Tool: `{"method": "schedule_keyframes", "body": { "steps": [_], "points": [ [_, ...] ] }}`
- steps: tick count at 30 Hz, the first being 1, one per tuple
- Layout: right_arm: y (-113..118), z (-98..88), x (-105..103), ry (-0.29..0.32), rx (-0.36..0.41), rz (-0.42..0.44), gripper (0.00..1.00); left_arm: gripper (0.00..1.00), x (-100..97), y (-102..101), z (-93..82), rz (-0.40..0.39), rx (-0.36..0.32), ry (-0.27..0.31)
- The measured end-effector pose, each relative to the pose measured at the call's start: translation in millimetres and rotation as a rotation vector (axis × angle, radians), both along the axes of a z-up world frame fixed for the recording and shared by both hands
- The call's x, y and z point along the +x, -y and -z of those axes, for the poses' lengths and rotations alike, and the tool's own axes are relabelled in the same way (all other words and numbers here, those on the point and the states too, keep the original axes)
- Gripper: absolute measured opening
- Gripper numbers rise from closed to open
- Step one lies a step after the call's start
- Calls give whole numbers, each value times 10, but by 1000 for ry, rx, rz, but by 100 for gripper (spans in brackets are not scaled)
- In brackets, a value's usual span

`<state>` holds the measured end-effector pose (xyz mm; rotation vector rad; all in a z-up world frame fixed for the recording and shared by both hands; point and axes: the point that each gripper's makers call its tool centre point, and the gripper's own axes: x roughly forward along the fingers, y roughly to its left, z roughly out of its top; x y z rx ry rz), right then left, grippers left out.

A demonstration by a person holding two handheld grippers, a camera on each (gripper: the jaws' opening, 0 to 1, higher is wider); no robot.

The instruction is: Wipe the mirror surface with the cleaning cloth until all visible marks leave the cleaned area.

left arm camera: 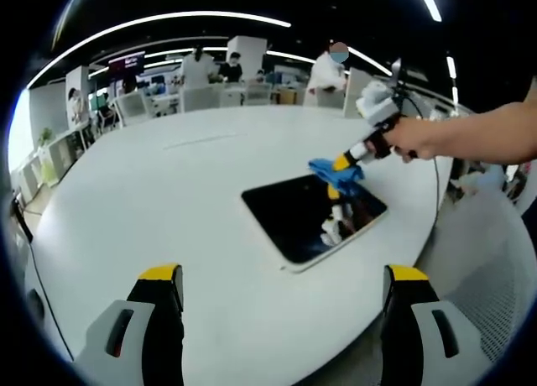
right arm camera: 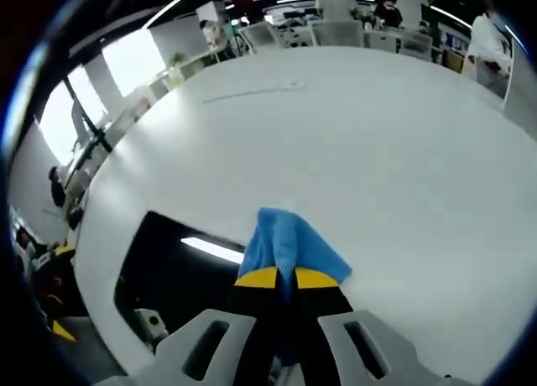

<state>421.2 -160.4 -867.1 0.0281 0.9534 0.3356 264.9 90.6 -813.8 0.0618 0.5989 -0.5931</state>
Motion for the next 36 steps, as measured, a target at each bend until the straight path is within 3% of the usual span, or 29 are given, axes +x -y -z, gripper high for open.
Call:
{"method": "schedule_keyframes", "body": {
  "steps": [13,14,16,19,29,36],
  "points": [
    [7,-5,58,18,8,-4,0,99,-2,-4,1,0,8,0],
    [2,-18,43,16,12,0,0,99,-2,-5,1,1,9,1],
    [15,-120,91,77,-13,-29,0,99,-3,-8,-4,-1,9,2],
    [42,-228,75,80,11,-8,0,99,4,-19,-5,-6,10,5],
    [395,-615,133,134,31,45,1,99,4,-15,-5,-4,10,4],
    [678,-557,54,106,46,110,1,99,-3,-8,4,0,9,-2]
  ]
}}
